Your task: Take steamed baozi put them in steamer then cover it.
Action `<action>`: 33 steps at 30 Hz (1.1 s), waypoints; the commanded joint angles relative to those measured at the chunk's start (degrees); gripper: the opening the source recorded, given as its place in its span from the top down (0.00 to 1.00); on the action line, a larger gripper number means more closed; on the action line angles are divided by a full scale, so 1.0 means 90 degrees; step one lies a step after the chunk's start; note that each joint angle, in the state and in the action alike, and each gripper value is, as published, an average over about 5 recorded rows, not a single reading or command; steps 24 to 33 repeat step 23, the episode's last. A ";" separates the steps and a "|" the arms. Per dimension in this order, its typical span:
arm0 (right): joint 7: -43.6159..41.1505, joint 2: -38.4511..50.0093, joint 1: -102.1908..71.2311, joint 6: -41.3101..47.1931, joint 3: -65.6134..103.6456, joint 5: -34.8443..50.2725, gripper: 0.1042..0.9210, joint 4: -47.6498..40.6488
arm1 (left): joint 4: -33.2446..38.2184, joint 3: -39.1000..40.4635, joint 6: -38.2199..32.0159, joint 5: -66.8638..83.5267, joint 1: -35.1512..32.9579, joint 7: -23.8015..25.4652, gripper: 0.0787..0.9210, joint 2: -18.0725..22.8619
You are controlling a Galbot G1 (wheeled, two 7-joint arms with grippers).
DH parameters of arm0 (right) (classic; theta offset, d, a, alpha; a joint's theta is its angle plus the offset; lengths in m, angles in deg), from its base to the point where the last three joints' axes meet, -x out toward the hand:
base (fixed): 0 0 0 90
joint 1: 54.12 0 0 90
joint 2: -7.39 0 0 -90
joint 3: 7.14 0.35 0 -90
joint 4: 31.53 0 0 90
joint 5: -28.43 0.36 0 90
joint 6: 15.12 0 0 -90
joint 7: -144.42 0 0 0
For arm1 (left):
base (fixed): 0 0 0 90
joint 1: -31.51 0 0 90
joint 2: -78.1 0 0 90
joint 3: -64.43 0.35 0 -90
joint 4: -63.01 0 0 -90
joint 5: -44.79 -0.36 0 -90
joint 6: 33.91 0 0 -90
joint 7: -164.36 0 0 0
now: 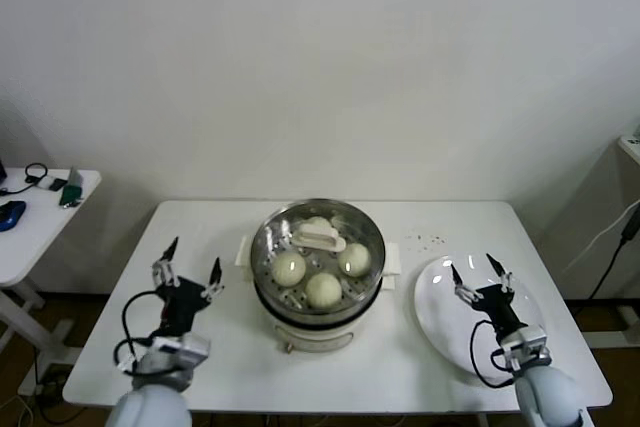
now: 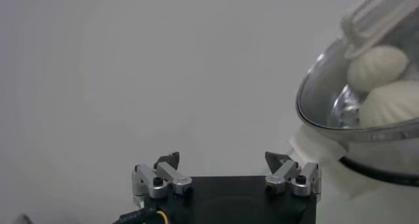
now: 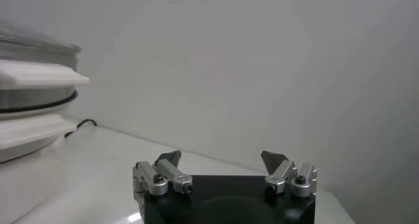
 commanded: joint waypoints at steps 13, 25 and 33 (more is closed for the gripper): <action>-0.0219 0.0031 -0.0312 -0.0193 0.0004 0.0581 0.12 0.0147 | -0.1667 -0.1806 -0.4089 0.3793 -0.1136 0.0227 0.12 0.0889; -0.0291 0.0051 -0.0314 -0.0264 0.0036 0.0601 0.12 0.0026 | -0.1517 -0.1672 -0.4033 0.3614 -0.1102 0.0196 0.12 0.0883; -0.0291 0.0051 -0.0314 -0.0264 0.0036 0.0601 0.12 0.0026 | -0.1517 -0.1672 -0.4033 0.3614 -0.1102 0.0196 0.12 0.0883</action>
